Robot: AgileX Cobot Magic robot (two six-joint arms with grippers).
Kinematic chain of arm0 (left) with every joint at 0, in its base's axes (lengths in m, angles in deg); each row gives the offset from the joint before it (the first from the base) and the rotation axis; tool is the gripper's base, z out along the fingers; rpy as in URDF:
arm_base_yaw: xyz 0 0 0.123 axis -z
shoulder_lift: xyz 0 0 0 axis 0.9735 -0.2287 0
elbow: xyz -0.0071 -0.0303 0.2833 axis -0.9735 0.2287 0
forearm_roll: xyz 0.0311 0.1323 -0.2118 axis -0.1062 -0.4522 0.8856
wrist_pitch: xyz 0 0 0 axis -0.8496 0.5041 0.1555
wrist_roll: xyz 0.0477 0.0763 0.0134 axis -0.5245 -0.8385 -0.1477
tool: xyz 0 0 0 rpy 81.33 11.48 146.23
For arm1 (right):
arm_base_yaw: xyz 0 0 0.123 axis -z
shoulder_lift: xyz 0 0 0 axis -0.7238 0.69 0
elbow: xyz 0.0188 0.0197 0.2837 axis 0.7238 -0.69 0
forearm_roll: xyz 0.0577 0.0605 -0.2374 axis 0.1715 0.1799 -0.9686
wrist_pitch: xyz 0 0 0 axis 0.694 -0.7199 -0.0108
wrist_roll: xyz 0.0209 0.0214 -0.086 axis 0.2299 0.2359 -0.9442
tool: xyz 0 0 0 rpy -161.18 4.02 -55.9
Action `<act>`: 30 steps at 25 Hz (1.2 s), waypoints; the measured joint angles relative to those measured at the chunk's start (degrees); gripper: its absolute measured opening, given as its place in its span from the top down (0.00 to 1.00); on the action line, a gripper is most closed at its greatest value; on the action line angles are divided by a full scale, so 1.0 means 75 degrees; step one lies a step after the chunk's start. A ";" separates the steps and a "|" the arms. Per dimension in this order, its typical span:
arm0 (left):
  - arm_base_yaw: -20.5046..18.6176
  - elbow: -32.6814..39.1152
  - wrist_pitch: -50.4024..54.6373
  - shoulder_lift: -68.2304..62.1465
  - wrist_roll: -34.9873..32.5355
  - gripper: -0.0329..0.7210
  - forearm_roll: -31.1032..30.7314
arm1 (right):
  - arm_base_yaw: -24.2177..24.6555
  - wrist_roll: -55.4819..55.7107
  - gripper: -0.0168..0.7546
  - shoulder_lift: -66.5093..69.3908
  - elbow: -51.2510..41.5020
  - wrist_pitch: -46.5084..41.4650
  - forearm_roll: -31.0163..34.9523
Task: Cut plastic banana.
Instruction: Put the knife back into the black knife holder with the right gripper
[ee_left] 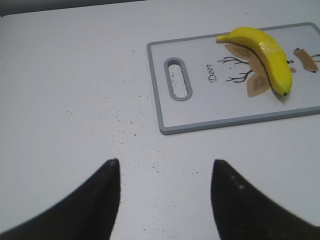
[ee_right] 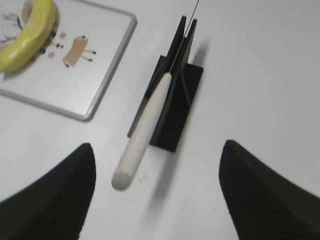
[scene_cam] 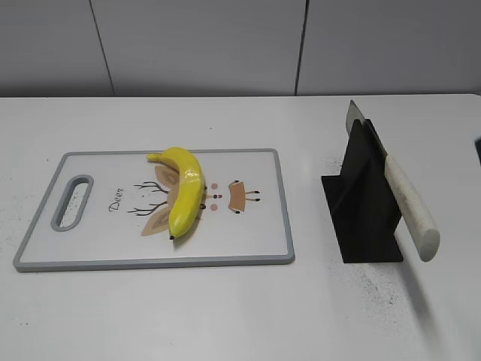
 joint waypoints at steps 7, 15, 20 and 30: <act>0.0000 0.0000 0.0000 0.0000 0.0000 0.22 0.0023 | 0.0000 -0.0509 0.25 -0.2211 -0.1560 -0.0923 0.0000; 0.0000 0.0000 0.0000 0.0000 0.0000 0.22 0.0031 | 0.0000 -0.0524 0.26 -0.4678 -0.2331 -0.1591 0.0002; 0.0000 0.0000 0.0000 0.0000 0.0000 0.22 0.0038 | 0.0000 -0.0524 0.26 -0.5688 -0.2412 -0.1695 -0.0011; 0.0000 0.0000 -0.0013 0.0000 0.0000 0.22 0.0038 | 0.0163 -0.0533 0.26 -0.6577 -0.2412 -0.1710 -0.0041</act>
